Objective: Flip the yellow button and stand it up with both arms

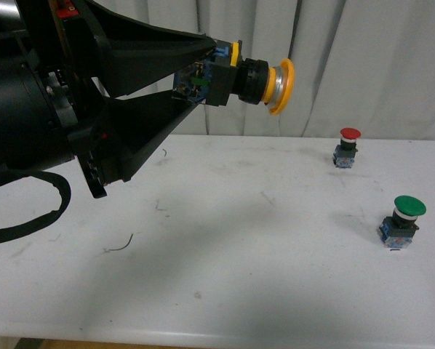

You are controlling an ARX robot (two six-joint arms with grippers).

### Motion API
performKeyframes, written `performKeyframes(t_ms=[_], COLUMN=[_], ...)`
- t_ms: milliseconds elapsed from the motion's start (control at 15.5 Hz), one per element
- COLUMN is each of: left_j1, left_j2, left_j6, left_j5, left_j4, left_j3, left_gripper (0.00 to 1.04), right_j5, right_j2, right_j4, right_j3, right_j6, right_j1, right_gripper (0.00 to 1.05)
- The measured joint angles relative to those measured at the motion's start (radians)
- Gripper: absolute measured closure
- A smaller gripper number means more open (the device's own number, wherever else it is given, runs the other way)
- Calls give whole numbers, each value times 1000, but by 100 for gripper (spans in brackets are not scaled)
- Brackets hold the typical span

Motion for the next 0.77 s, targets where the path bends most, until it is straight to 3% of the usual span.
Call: performKeyframes(t_ms=[129,258,451,580,773], left_j1=[0,5,19,26,26], left_j2=[0,-7,-13,-13,-13], left_j6=[0,1,1,1,3], left_j5=[0,1,3,8,8], left_j4=[-1,0,0,0,0], left_j3=[10,20,23,23,23], left_gripper=[69,69,69,69,69], right_j5=[-4,-9,-34,-98,-306], right_j2=[428,759,1054,1033,1037], right_j4=[364,528,478,532,671], right_j3=[112,357,578,597,514], right_j6=[14,29,75,151,474], right_j1=[23,62,99,140,163], right_gripper=[6,6,6,6,6])
